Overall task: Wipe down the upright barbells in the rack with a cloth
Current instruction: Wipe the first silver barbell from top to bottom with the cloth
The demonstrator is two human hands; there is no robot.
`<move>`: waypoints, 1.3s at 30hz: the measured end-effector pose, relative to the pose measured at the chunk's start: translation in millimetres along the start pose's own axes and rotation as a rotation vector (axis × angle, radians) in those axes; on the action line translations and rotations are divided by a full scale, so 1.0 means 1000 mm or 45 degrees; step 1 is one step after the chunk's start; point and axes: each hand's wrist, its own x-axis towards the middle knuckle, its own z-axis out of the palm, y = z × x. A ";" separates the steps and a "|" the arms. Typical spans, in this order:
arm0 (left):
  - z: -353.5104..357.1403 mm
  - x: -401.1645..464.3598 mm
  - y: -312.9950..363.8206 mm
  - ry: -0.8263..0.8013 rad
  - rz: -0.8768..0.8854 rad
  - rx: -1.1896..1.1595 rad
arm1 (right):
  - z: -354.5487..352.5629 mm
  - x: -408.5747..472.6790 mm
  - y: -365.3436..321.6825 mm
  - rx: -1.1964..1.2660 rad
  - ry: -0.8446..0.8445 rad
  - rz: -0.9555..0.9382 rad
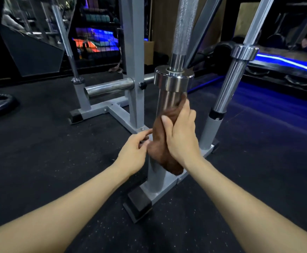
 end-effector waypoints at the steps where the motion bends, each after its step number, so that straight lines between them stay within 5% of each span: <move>1: 0.001 0.001 -0.007 -0.017 -0.005 0.037 | 0.005 -0.007 0.008 -0.004 -0.062 0.032; 7: 0.002 -0.002 -0.024 -0.066 -0.113 0.112 | 0.022 -0.023 0.053 -0.131 -0.429 0.201; 13: 0.000 0.001 -0.029 -0.079 -0.047 0.115 | 0.002 0.006 0.012 0.130 0.061 -0.036; 23: 0.010 -0.003 -0.053 -0.165 -0.187 0.180 | 0.034 -0.028 0.074 -0.161 -0.589 0.259; 39: 0.012 -0.008 -0.041 -0.204 -0.293 0.141 | 0.003 -0.059 0.059 -0.810 -0.734 -0.158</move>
